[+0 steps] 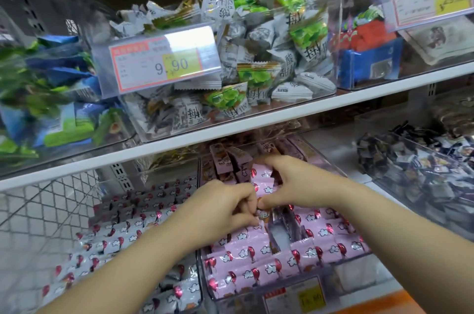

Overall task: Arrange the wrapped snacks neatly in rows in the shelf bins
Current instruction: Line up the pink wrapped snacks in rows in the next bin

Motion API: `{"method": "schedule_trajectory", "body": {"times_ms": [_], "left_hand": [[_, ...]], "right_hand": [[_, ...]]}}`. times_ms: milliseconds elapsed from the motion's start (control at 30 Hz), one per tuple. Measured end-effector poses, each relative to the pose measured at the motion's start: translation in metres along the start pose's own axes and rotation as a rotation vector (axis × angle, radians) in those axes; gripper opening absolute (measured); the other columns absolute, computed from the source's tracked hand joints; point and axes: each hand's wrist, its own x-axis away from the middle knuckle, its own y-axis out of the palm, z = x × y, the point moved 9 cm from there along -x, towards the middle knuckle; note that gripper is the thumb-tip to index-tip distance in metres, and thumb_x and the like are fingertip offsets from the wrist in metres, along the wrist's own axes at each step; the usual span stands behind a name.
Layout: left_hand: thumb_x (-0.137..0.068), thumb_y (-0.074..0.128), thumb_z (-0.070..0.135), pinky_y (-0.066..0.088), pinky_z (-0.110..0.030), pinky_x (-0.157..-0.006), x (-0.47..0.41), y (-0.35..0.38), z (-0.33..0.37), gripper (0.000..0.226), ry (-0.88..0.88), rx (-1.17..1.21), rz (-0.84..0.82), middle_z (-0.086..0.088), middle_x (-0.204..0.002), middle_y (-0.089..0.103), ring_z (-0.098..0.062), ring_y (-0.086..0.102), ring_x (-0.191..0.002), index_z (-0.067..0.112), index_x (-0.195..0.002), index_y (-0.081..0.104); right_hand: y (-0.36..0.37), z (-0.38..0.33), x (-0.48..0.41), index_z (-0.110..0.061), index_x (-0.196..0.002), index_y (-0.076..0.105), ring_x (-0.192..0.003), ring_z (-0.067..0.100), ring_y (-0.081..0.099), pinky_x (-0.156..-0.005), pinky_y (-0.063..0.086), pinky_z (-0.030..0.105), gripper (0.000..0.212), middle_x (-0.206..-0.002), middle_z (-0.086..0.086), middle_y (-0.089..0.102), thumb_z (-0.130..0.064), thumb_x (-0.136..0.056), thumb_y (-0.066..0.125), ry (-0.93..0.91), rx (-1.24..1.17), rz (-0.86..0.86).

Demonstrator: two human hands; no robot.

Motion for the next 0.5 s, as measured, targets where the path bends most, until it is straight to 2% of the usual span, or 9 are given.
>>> {"method": "schedule_trajectory", "body": {"times_ms": [100, 167, 233, 267, 367, 433, 500], "left_hand": [[-0.08, 0.073, 0.03, 0.048, -0.022, -0.068, 0.006, -0.003, -0.008, 0.026, -0.054, 0.092, 0.066, 0.019, -0.067, 0.064, 0.004, 0.06, -0.069, 0.036, -0.073, 0.049], [-0.082, 0.071, 0.027, 0.05, -0.03, -0.075, 0.012, -0.012, -0.018, 0.02, -0.109, 0.149, 0.17, 0.016, -0.074, 0.065, 0.001, 0.061, -0.075, 0.034, -0.077, 0.054], [-0.084, 0.068, 0.028, 0.048, -0.029, -0.081, 0.017, -0.019, -0.024, 0.019, -0.153, 0.118, 0.252, 0.019, -0.081, 0.062, 0.002, 0.057, -0.082, 0.037, -0.08, 0.053], [-0.086, 0.066, 0.029, 0.046, -0.027, -0.084, 0.018, -0.02, -0.025, 0.017, -0.162, 0.079, 0.254, 0.022, -0.087, 0.06, 0.004, 0.054, -0.087, 0.041, -0.085, 0.053], [-0.092, 0.058, 0.031, 0.042, -0.028, -0.098, 0.016, -0.01, -0.028, 0.022, -0.155, 0.017, 0.175, 0.024, -0.114, 0.056, 0.004, 0.051, -0.106, 0.037, -0.112, 0.061], [-0.095, 0.053, 0.028, 0.039, -0.03, -0.104, 0.015, -0.006, -0.031, 0.025, -0.153, 0.028, 0.143, 0.022, -0.124, 0.057, 0.002, 0.05, -0.116, 0.032, -0.117, 0.065], [-0.096, 0.051, 0.025, 0.038, -0.029, -0.104, 0.017, -0.005, -0.035, 0.026, -0.179, 0.052, 0.127, 0.021, -0.123, 0.06, 0.002, 0.051, -0.116, 0.03, -0.117, 0.066]], "right_hand": [[0.022, 0.004, -0.006, -0.019, -0.139, 0.041, -0.106, 0.012, 0.058, -0.09, 0.046, 0.025, 0.077, -0.126, -0.003, 0.058, -0.026, -0.072, 0.078, 0.068, 0.013, -0.079], [0.034, 0.004, -0.009, -0.018, -0.135, 0.044, -0.09, 0.008, 0.057, -0.075, 0.046, 0.019, 0.07, -0.105, -0.009, 0.06, -0.027, -0.074, 0.078, 0.09, 0.021, -0.144], [0.044, 0.006, -0.012, -0.019, -0.131, 0.047, -0.07, -0.002, 0.046, -0.06, 0.036, 0.013, 0.062, -0.08, -0.017, 0.048, -0.026, -0.077, 0.075, 0.113, 0.014, -0.204], [0.048, 0.01, -0.012, -0.019, -0.13, 0.047, -0.065, -0.002, 0.043, -0.058, 0.033, 0.013, 0.059, -0.075, -0.017, 0.044, -0.026, -0.078, 0.074, 0.139, -0.004, -0.226], [0.058, 0.022, -0.011, -0.016, -0.125, 0.05, -0.064, 0.006, 0.046, -0.061, 0.037, 0.021, 0.049, -0.072, -0.007, 0.048, -0.015, -0.08, 0.069, 0.261, -0.145, -0.285], [0.065, 0.025, -0.008, -0.013, -0.114, 0.054, -0.063, 0.011, 0.047, -0.063, 0.04, 0.027, 0.035, -0.07, 0.001, 0.047, -0.003, -0.081, 0.062, 0.35, -0.35, -0.316], [0.072, 0.027, -0.005, -0.015, -0.102, 0.053, -0.063, 0.013, 0.047, -0.066, 0.041, 0.03, 0.027, -0.072, 0.005, 0.045, 0.005, -0.083, 0.055, 0.424, -0.47, -0.341]]}}
